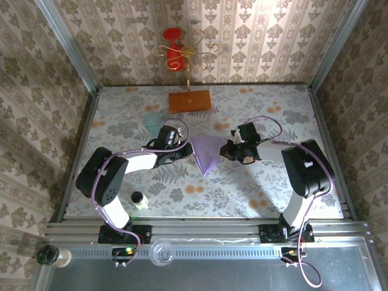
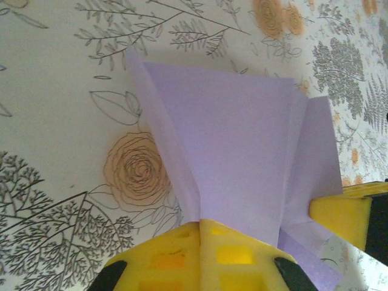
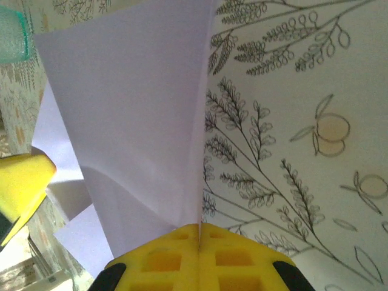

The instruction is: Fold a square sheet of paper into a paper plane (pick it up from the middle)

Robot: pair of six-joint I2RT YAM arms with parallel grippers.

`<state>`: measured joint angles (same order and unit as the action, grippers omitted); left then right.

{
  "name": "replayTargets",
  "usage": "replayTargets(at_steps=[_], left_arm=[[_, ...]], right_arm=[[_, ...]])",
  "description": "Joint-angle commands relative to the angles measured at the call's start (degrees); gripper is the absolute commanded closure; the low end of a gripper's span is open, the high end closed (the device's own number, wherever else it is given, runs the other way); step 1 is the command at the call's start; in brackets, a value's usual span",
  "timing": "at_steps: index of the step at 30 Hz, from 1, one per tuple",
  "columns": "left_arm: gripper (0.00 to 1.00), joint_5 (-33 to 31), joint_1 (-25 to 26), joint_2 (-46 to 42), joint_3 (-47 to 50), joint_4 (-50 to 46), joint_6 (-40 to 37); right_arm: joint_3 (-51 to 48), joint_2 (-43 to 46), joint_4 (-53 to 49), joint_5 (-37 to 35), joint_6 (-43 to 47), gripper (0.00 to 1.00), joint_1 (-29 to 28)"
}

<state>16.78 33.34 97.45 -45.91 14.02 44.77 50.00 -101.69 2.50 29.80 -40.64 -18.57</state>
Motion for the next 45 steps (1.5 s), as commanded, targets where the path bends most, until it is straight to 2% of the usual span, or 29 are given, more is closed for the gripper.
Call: replayTargets(at_steps=[1,6,9,13,15,20,25,29,38,45], left_arm=[[0.96,-2.53,-0.21,0.57,1.13,1.03,1.75],[0.97,-2.42,-0.21,1.95,1.18,1.27,3.18],[0.97,-1.89,-0.21,2.13,1.34,2.24,3.89],[0.97,-1.70,-0.21,1.40,1.26,2.26,4.09],[0.97,-1.86,-0.21,1.11,1.20,2.24,4.09],[0.97,-1.66,-0.21,1.00,1.42,2.83,4.28],[0.97,-1.29,-0.21,1.18,1.44,3.34,4.49],[0.97,-1.02,-0.21,1.20,1.61,3.60,4.36],[0.97,-0.09,-0.38,1.12,1.61,3.89,4.18],[0.97,0.80,-0.38,1.16,1.53,4.09,4.01]], right_arm=[[2.67,-1.95,-1.90,-0.74,1.06,0.96,0.29],[5.39,-3.07,-5.33,-1.66,2.18,0.94,-0.18],[7.34,-2.47,-9.53,-3.02,2.31,0.89,-0.82],[8.99,1.58,-15.70,-7.92,2.32,0.67,-2.31],[9.67,3.77,-19.32,-11.46,2.30,0.60,-3.25],[8.82,7.66,-23.95,-15.09,0.15,0.58,-7.94],[9.53,6.86,-24.66,-14.99,-2.21,0.57,-14.35],[11.44,3.61,-24.43,-15.45,-2.17,0.46,-17.38],[17.26,-2.79,-26.91,-16.71,0.36,0.47,-19.49],[20.16,-5.35,-28.36,-16.36,3.93,0.41,-20.10]])
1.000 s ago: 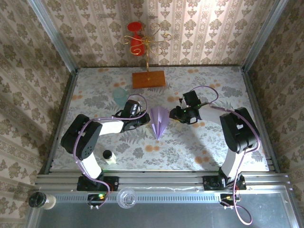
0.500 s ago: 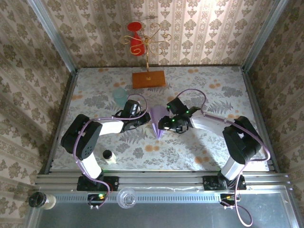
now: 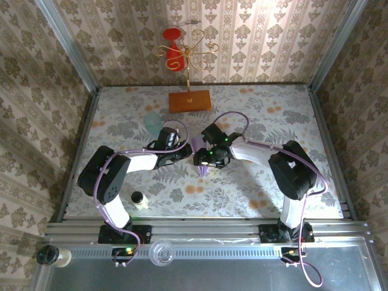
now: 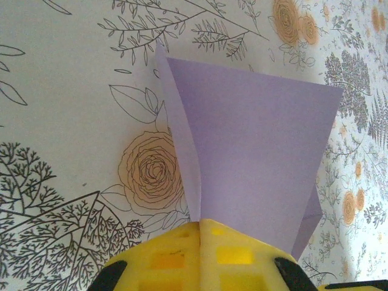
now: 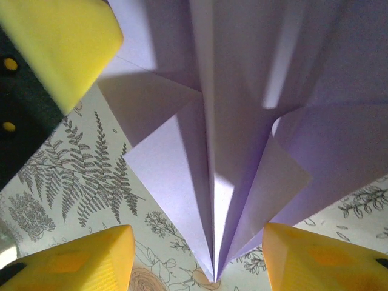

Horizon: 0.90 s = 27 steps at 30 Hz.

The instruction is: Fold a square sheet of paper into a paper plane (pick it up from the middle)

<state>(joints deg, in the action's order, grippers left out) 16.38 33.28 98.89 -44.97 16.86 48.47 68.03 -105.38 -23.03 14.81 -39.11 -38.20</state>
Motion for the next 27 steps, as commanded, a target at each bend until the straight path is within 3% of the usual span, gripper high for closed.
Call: replayTargets(at_steps=[1,15,21,27], left_arm=[[0.97,1.19,-0.33,-0.26,0.59,1.29,0.31],[0.97,1.47,-0.41,0.03,0.66,1.17,0.31],[0.97,1.50,-0.48,0.09,0.41,1.07,0.14],[0.97,1.72,-0.49,0.21,0.24,1.07,0.14]], right_arm=[[2.66,-2.14,-3.46,-1.67,2.70,0.40,-0.48],[5.05,-3.40,-4.84,-4.41,3.60,0.47,-0.48],[2.24,0.16,-1.96,-6.98,3.14,0.42,-0.41],[3.77,-2.41,-3.12,-4.04,3.78,0.42,-0.56]])
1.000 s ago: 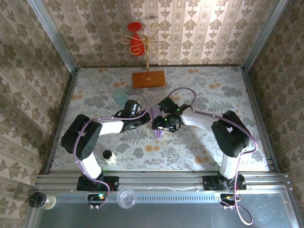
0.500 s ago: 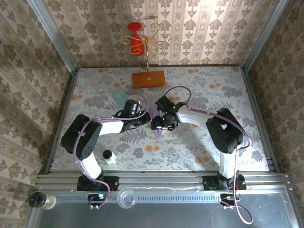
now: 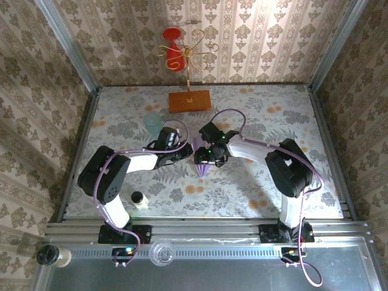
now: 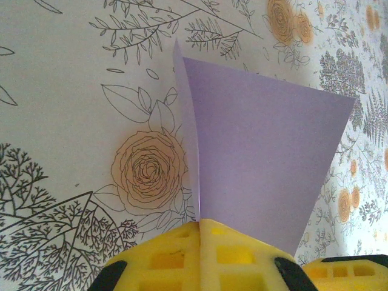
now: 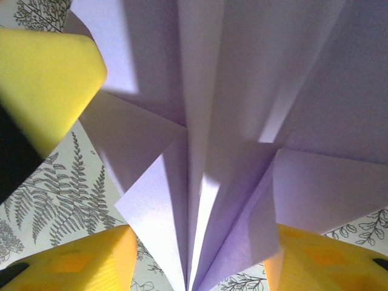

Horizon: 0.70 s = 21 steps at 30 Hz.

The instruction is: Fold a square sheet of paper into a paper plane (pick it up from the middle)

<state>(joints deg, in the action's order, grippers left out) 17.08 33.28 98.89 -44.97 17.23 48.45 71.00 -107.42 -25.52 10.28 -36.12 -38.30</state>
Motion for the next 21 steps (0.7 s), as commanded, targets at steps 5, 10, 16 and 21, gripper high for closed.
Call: replayTargets(at_steps=[5,10,16,21], left_arm=[[0.97,1.29,-0.49,0.29,0.21,0.70,0.21],[0.97,1.38,-0.49,0.15,0.16,0.63,0.16],[0.97,1.22,-0.49,-0.01,0.32,0.53,0.16],[0.97,1.11,-0.49,-0.19,0.54,0.52,0.20]], right_arm=[[1.83,-1.56,-1.27,1.07,1.57,0.41,-0.98],[3.00,-2.69,-2.70,-0.04,1.45,0.46,-1.03],[3.37,-2.62,-4.69,-3.56,0.44,0.55,-1.07],[3.43,-2.05,-6.74,-6.36,-1.07,0.64,-1.16]])
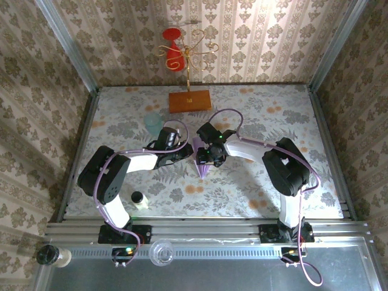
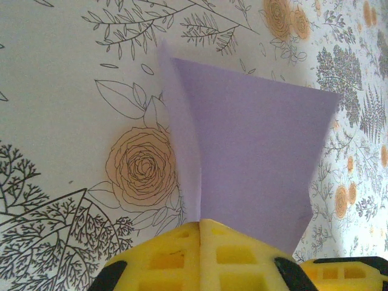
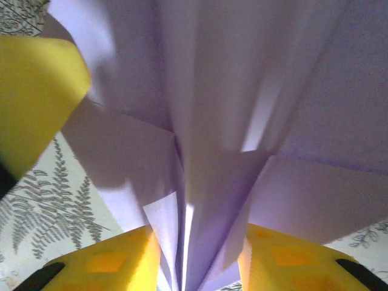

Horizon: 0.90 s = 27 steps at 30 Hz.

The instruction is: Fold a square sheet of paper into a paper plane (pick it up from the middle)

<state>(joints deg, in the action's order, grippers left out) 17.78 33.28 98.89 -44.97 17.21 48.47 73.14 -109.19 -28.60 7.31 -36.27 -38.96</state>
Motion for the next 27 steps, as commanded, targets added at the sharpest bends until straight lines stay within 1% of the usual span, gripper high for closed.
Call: replayTargets(at_steps=[1,6,7,12,14,19,27], left_arm=[[0.97,0.33,-0.49,-0.27,0.59,0.56,0.27],[0.93,0.22,-0.75,-0.93,0.91,0.38,0.13],[0.90,0.09,-0.92,-1.25,1.08,0.37,0.14],[0.70,-0.88,-2.46,-3.88,2.39,-0.67,-0.95],[0.64,-1.40,-3.41,-5.22,3.10,-1.61,-1.76],[0.53,-3.20,-5.17,-8.06,3.79,-4.72,-4.28],[0.45,-4.90,-6.29,-10.11,4.17,-7.54,-6.66]], right_arm=[[1.30,-0.31,-3.66,-3.43,-1.06,0.65,-0.55],[2.06,-1.42,-4.66,-3.64,-2.57,0.71,-1.02],[2.19,-1.73,-4.79,-3.67,-2.83,0.72,-1.11],[3.01,-2.67,-5.76,-3.76,-3.87,0.73,-1.20],[3.14,-2.74,-5.94,-3.92,-4.15,0.73,-1.29],[3.85,-2.96,-7.25,-5.08,-4.49,0.69,-1.36],[4.06,-1.84,-7.44,-5.11,-4.50,0.61,-1.72]])
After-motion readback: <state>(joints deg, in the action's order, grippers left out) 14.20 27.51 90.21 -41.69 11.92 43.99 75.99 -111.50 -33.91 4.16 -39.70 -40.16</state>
